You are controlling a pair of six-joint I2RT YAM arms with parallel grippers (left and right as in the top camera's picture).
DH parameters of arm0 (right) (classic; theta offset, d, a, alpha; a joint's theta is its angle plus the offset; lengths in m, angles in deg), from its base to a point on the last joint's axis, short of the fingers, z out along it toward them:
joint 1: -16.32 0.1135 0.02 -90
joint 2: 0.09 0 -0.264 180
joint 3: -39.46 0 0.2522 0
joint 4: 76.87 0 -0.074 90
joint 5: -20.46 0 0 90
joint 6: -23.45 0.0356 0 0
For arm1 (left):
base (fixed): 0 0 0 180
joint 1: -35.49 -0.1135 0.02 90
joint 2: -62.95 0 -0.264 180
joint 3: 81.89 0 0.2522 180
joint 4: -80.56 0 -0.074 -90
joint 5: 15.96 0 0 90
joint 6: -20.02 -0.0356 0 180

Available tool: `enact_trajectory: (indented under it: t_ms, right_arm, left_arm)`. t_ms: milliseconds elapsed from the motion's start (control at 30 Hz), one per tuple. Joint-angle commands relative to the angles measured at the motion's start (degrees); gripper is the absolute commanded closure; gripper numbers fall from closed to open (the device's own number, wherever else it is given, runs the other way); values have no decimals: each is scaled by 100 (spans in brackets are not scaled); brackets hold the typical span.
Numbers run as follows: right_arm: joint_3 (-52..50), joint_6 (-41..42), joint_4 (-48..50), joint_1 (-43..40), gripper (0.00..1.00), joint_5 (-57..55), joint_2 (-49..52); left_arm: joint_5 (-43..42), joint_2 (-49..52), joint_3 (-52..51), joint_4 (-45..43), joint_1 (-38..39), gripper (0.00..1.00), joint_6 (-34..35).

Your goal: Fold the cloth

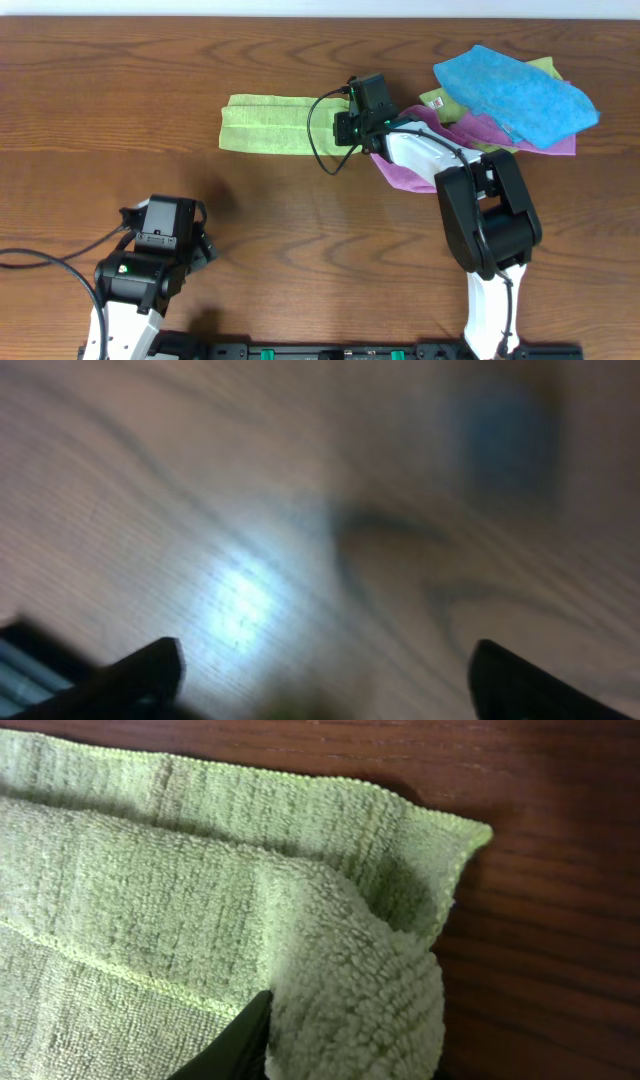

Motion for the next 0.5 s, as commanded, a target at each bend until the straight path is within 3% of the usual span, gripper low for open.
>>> enact_trajectory:
  t_ms: [0,167,467]
  right_arm:
    - [0,81,-52,33,73,-2,186]
    - [0,81,-50,33,77,-138,186]
    - [0,72,-66,26,75,-170,186]
  left_arm:
    - [-96,39,-155,-457,0,5,-531]
    - [-599,798,-286,-1696,-4,5,-728]
    - [-1379,2728,-81,-4564,-4,5,-1187]
